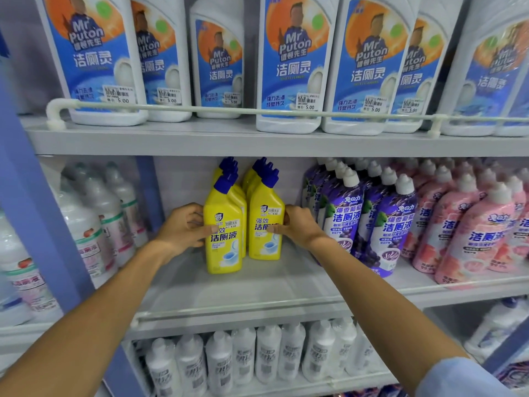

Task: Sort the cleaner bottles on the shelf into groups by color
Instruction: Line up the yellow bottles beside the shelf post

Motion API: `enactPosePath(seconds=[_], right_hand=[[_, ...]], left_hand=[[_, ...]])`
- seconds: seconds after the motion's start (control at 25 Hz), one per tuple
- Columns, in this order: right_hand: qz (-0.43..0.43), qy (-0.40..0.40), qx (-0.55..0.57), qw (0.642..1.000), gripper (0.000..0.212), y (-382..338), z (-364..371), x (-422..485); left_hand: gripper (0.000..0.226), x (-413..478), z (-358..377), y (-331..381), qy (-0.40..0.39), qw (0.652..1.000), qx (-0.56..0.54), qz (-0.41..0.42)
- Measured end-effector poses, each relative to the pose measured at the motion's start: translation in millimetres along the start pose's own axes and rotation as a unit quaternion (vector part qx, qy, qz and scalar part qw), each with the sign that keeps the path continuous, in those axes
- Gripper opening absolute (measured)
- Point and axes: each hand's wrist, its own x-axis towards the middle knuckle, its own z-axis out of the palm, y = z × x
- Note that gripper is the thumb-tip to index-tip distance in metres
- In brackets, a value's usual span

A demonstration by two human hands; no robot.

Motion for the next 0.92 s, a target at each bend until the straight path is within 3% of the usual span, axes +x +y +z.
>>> enactPosePath(seconds=[0.52, 0.92], right_hand=[[0.004, 0.047, 0.003, 0.999, 0.047, 5, 14, 3], [-0.002, 0.027, 0.038, 0.999, 0.044, -1, 12, 2]], left_hand=[[0.040, 5, 14, -6, 0.021, 1.000, -0.010, 0.018], [0.039, 11, 18, -9, 0.043, 0.999, 0.013, 0.015]])
